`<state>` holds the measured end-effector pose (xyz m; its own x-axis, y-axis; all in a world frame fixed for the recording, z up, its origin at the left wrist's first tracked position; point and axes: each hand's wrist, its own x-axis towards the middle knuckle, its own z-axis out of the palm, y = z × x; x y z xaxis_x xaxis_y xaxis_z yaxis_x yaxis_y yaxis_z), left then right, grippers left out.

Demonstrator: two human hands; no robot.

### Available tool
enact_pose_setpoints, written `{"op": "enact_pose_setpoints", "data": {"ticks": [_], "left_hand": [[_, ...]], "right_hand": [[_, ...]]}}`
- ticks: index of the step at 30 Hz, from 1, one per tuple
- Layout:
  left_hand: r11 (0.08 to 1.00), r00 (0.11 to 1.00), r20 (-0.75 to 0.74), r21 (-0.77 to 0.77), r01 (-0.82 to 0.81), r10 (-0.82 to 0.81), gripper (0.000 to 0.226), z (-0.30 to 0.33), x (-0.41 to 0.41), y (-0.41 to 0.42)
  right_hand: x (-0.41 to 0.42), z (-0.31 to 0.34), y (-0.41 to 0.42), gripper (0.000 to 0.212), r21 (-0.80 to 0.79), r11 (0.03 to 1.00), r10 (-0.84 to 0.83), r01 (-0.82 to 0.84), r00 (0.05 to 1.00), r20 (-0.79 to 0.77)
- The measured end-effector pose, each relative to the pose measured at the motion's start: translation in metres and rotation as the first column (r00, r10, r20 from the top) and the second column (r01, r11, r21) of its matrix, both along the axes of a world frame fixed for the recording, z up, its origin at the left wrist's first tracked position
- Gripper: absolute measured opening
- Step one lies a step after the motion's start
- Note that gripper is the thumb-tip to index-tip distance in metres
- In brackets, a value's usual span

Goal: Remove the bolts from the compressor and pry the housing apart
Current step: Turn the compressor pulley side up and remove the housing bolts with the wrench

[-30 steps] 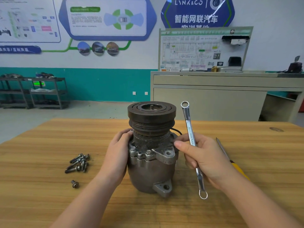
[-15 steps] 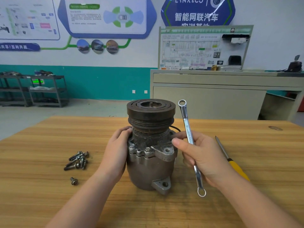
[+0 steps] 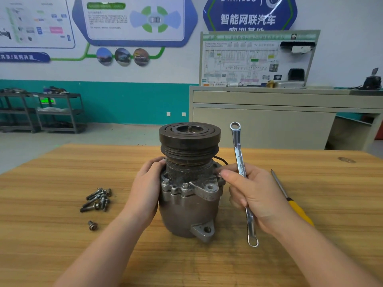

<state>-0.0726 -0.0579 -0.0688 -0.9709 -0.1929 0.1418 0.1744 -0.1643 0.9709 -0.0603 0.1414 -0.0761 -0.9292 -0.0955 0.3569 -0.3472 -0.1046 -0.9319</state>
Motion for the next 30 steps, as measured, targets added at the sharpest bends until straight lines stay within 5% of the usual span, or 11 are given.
{"op": "enact_pose_setpoints", "data": {"ticks": [4,6,8,10,12,13,15,17,21,25,30], "left_hand": [[0.999,1.000,0.023,0.048,0.008,-0.009,0.021,0.000,-0.001,-0.001],[0.999,1.000,0.027,0.052,0.010,-0.012,0.020,-0.001,-0.001,0.002],[0.986,0.984,-0.062,-0.018,-0.165,0.164,0.018,-0.003,0.003,0.004],[0.850,0.776,-0.447,-0.061,-0.524,0.446,0.017,0.006,0.018,0.000],[0.813,0.505,-0.817,-0.080,-0.577,0.278,0.020,0.017,0.034,-0.003],[0.842,0.469,-0.876,-0.169,-0.512,0.109,0.028,0.022,0.042,0.002],[0.855,0.537,-0.830,-0.381,-0.351,-0.149,0.041,0.027,0.053,0.017],[0.856,0.585,-0.781,-0.441,-0.271,-0.218,0.036,0.025,0.057,0.032],[0.993,0.737,-0.675,-0.105,-0.053,-0.032,0.058,0.029,0.052,0.025],[0.909,0.931,-0.359,0.359,0.210,-0.073,0.058,0.038,0.028,-0.018],[0.946,0.984,-0.115,0.277,0.167,-0.139,0.060,0.027,0.013,-0.030]], "right_hand": [[0.000,0.002,0.000,0.027,0.061,0.997,-0.051,0.052,0.999,-0.014],[0.001,0.003,0.000,0.017,0.058,0.996,-0.067,0.068,0.997,-0.026],[0.004,0.005,0.000,0.023,0.076,0.987,-0.133,0.141,0.986,-0.101],[0.010,0.012,0.002,0.035,0.135,0.953,-0.230,0.273,0.935,-0.269],[0.020,0.023,0.003,0.040,0.211,0.923,-0.189,0.320,0.859,-0.477],[0.026,0.027,0.001,0.040,0.272,0.905,-0.113,0.328,0.800,-0.589],[0.035,0.031,-0.008,0.036,0.409,0.835,0.063,0.369,0.674,-0.736],[0.041,0.028,-0.019,0.035,0.488,0.814,0.177,0.313,0.668,-0.723],[0.040,0.031,-0.016,0.028,0.360,0.927,0.106,0.103,0.850,-0.516],[0.014,0.025,0.001,0.037,0.302,0.895,-0.225,0.328,0.917,-0.328],[0.003,0.015,0.002,0.015,0.294,0.912,-0.237,0.287,0.952,-0.193]]}}
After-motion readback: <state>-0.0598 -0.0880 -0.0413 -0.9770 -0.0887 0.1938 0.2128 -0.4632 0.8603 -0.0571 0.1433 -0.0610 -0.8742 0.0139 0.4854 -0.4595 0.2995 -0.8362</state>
